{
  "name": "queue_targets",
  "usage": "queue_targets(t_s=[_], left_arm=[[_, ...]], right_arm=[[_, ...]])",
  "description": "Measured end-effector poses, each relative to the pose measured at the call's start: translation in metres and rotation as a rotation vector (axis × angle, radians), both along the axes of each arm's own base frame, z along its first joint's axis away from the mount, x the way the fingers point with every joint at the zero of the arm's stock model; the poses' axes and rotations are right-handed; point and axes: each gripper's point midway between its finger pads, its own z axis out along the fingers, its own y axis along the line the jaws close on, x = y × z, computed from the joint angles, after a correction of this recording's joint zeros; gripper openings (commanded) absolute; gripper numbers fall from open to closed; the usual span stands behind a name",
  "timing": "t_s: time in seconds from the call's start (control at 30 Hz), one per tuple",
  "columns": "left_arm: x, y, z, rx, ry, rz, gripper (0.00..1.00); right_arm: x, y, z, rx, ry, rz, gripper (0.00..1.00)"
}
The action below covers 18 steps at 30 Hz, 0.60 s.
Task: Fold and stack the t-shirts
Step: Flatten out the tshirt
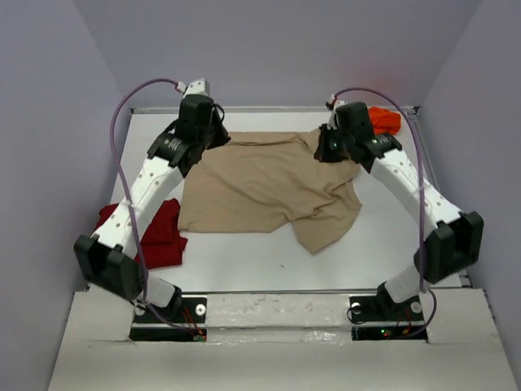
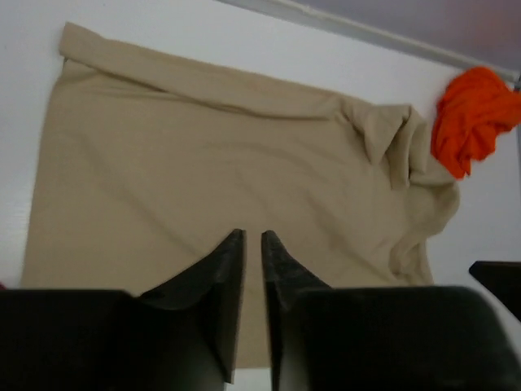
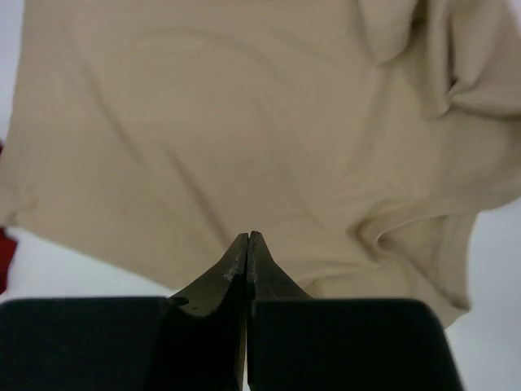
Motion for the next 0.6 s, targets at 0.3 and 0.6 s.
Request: queue_targets(t_s=[0.3, 0.6], left_arm=[[-0.082, 0.024, -0.108, 0.048, 0.205, 0.008, 0.0], [-0.082, 0.005, -0.166, 0.034, 0.347, -0.056, 0.0]], right_arm=[[-0.104, -0.047, -0.074, 0.058, 0.084, -0.082, 0.0], [-0.084, -0.032, -0.131, 0.093, 0.191, -0.064, 0.0]])
